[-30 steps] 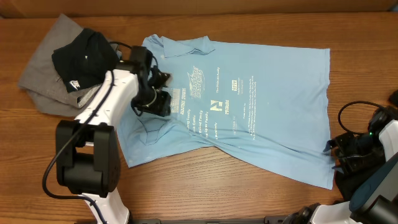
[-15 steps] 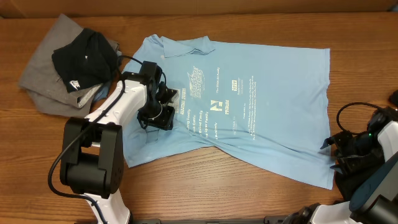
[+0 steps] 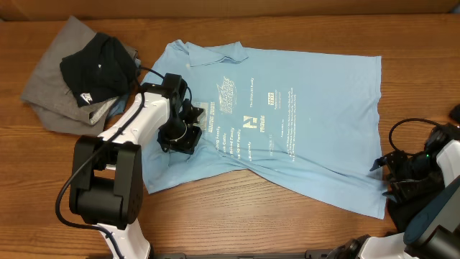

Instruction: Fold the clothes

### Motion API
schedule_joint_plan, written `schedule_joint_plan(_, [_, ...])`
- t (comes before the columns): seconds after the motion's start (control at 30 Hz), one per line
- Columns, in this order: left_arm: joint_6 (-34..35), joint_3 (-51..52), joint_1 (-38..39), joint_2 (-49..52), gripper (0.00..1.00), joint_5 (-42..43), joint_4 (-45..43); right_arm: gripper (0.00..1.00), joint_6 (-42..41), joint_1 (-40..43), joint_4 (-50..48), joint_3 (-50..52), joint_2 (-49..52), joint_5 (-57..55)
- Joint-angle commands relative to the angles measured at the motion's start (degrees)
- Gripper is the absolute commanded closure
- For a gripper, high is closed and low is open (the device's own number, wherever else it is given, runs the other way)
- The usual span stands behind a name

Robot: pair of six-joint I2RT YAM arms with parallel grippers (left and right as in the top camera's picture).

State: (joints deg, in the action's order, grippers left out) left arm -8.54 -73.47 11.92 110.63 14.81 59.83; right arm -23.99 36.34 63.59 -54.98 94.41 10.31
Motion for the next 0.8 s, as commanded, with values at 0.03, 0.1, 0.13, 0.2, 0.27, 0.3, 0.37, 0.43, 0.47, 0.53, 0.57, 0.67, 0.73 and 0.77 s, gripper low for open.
schedule_joint_plan(0.03, [0.4, -1.8, -0.3, -2.4, 0.96, 0.9, 1.5, 0.28, 0.0, 0.2, 1.1, 0.3, -0.6, 0.4])
schedule_joint_plan(0.1, [0.4, -2.6, -0.3, -3.1, 0.96, 0.9, 1.8, 0.28, -0.2, 0.2, 1.6, 0.3, -0.6, 0.0])
schedule_joint_plan(0.13, [0.4, -3.0, -0.3, -3.5, 0.96, 0.9, 1.8, 0.29, -0.2, 0.2, 1.7, 0.5, -0.6, 0.0])
schedule_joint_plan(0.2, [0.4, -3.9, -0.3, -4.4, 0.96, 0.6, 1.9, 0.3, -0.5, 0.2, 1.6, 1.6, -0.6, -0.2])
schedule_joint_plan(0.27, [0.4, -4.5, -0.3, -5.2, 0.96, 0.3, 1.9, 0.3, -1.9, 0.2, 0.9, 3.6, -0.6, -1.3])
schedule_joint_plan(0.3, [0.5, -4.7, -0.3, -5.7, 0.96, -0.3, 2.0, 0.3, -2.0, 0.2, 0.1, 4.6, -0.6, -2.0])
schedule_joint_plan(0.37, [0.4, -4.8, -0.3, -6.3, 0.96, -1.0, 2.1, 0.3, -3.1, 0.2, 0.0, 6.1, -0.6, -3.7])
schedule_joint_plan(0.43, [0.4, -4.8, -0.3, -6.7, 0.96, -1.6, 2.3, 0.3, -3.6, 0.2, -0.5, 7.2, -0.6, -5.9])
schedule_joint_plan(0.47, [0.4, -4.8, -0.4, -6.8, 0.96, -1.7, 2.4, 0.29, -5.1, 0.2, -0.7, 7.8, -0.6, -7.5])
schedule_joint_plan(0.53, [0.4, -4.8, -0.4, -6.8, 0.96, -1.7, 2.5, 0.29, -6.3, 0.2, -1.4, 8.6, -0.6, -7.6])
schedule_joint_plan(0.57, [0.4, -4.8, -0.4, -6.8, 0.96, -1.7, 2.5, 0.29, -6.9, 0.2, -1.8, 9.0, -0.6, -6.8])
schedule_joint_plan(0.67, [0.4, -4.8, -0.4, -6.8, 0.96, -1.7, 2.5, 0.29, -7.6, 0.2, -3.8, 10.6, -0.6, -4.7])
schedule_joint_plan(0.73, [0.4, -4.8, -0.4, -6.8, 0.96, -1.7, 2.5, 0.31, -7.8, 0.2, -5.4, 11.7, -0.6, -4.7])
schedule_joint_plan(0.77, [0.4, -4.8, -0.4, -6.8, 0.96, -1.7, 2.5, 0.36, -7.8, 0.2, -5.9, 12.0, -0.6, -4.7])
